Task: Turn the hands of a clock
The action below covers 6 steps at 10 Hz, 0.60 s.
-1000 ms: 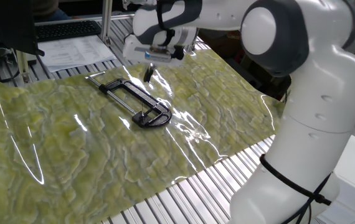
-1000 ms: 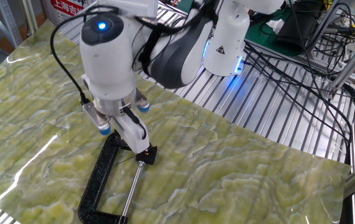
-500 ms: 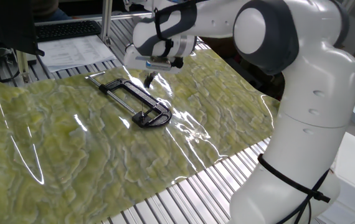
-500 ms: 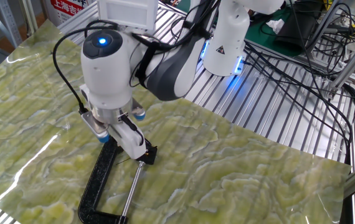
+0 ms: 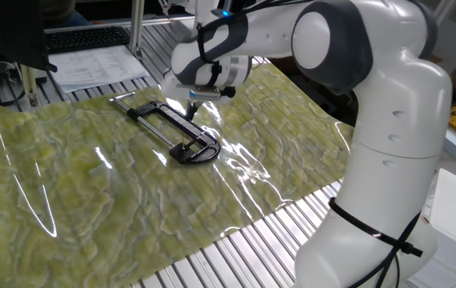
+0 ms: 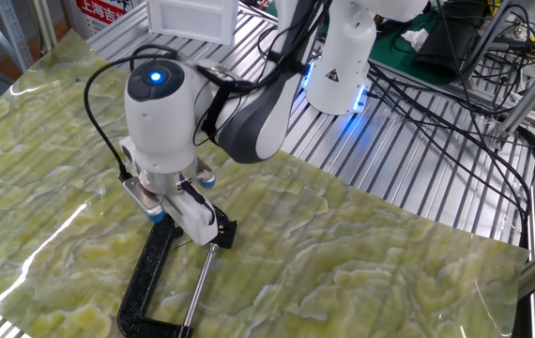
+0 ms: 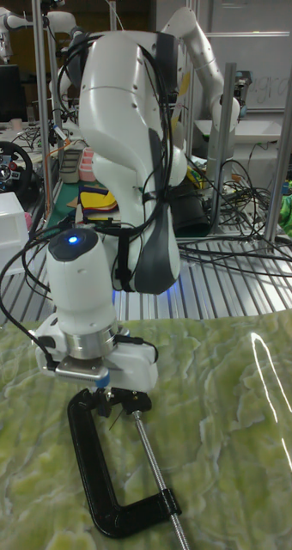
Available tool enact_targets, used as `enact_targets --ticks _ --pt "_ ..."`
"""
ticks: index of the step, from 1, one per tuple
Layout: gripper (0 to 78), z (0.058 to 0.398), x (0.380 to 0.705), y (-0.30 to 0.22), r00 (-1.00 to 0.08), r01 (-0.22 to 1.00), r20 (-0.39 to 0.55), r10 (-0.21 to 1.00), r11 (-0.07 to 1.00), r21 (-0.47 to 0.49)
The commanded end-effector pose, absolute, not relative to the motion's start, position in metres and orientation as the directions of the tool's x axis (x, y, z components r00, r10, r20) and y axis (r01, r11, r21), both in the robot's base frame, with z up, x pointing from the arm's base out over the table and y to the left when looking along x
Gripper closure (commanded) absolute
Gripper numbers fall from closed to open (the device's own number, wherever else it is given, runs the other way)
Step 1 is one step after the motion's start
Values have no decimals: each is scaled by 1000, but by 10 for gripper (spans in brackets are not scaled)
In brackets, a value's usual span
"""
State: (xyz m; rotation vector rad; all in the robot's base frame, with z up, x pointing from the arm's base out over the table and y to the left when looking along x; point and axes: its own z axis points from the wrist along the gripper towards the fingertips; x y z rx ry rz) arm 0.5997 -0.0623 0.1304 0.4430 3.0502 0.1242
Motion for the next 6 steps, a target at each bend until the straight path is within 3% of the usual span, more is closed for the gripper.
enact_targets --ticks 1,6 --pt "776 119 602 -69 -960 269 -58 274 959 88" --pt "776 101 599 -80 -968 233 -71 240 968 88"
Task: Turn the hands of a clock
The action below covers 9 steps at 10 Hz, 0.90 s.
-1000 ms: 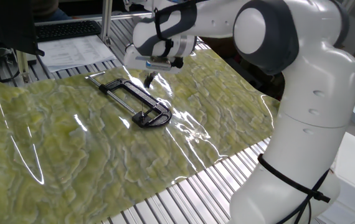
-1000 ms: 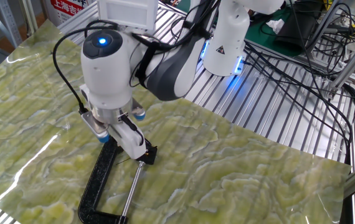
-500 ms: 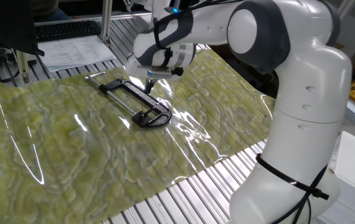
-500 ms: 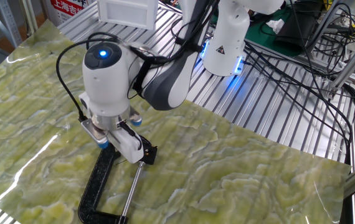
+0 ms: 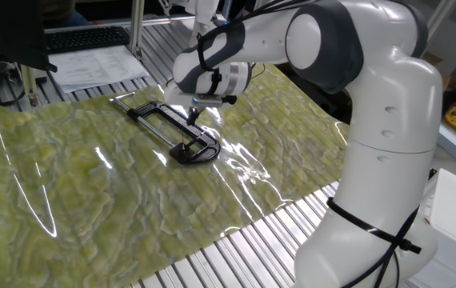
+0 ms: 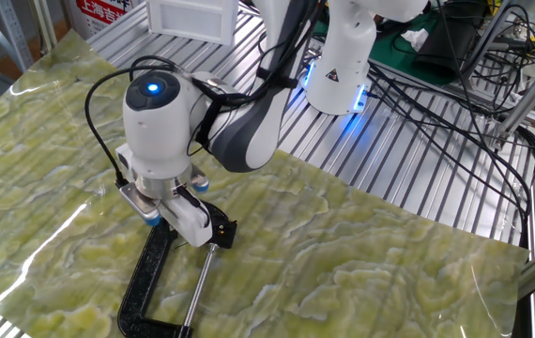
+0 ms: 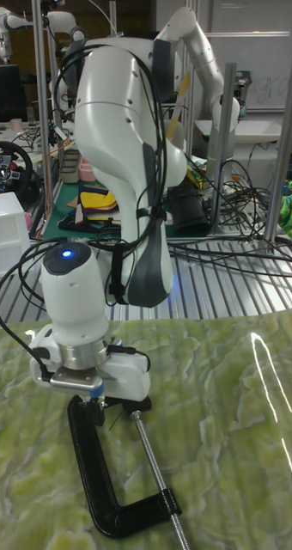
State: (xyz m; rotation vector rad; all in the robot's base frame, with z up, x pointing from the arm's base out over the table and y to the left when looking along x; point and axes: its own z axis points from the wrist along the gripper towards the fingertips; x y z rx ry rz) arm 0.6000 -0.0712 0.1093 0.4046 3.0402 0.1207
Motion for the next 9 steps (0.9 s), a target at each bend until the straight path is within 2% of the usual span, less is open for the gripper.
enact_targets --ticks 1,9 --pt "776 99 598 -82 -968 233 -70 239 969 87" --pt "776 82 588 -90 -972 223 -59 227 973 64"
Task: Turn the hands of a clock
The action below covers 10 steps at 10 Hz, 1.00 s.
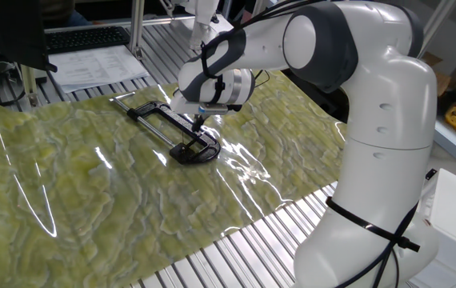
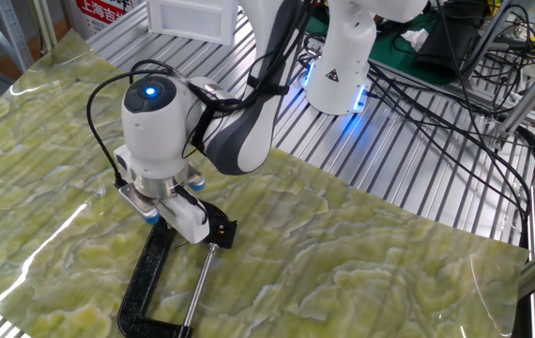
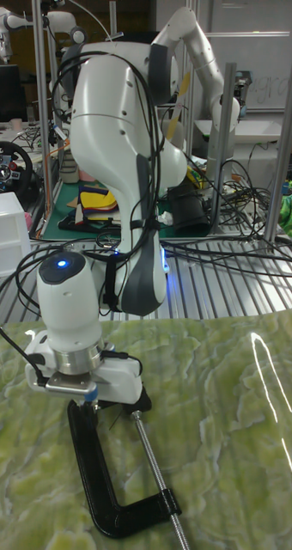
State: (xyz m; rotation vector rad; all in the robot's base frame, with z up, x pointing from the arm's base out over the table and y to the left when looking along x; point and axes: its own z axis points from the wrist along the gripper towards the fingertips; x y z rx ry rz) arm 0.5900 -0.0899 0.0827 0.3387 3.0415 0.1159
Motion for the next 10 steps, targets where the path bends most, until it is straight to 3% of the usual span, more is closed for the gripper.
enact_targets --ticks 1,10 --pt "776 82 588 -90 -972 226 -55 229 973 56" --pt "776 80 584 -89 -968 244 -44 247 968 56"
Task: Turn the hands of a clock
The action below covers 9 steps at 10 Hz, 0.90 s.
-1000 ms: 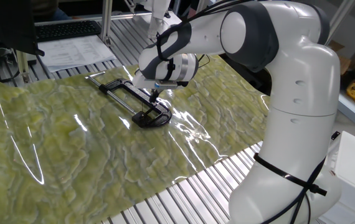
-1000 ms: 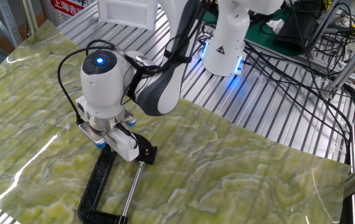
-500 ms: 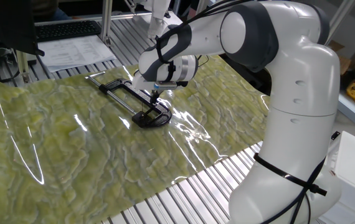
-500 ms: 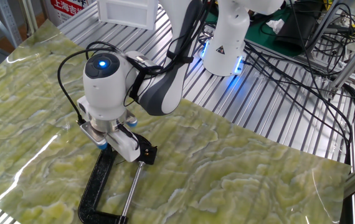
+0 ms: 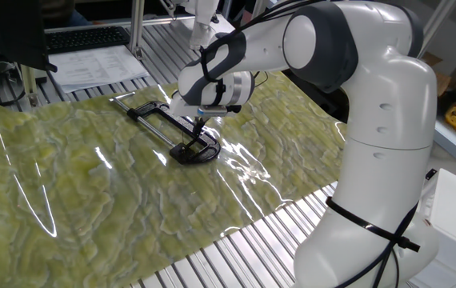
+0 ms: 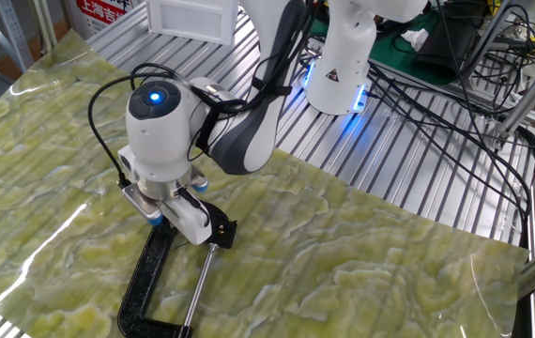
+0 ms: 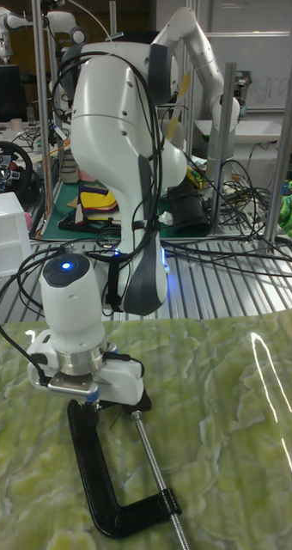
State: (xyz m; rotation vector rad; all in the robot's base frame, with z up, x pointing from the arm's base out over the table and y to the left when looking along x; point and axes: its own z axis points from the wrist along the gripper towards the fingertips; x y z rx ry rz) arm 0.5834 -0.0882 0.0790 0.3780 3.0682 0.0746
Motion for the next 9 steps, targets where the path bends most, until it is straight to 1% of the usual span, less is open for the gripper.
enact_targets --ticks 1,5,7,8,9 --pt "776 80 584 -89 -969 242 -44 244 969 56" --pt "776 80 584 -89 -972 226 -61 228 973 34" --pt "776 80 584 -89 -950 307 -64 307 952 10" --pt "776 80 584 -89 -943 328 -61 328 945 3" --pt "776 80 584 -89 -928 369 -48 369 929 1"
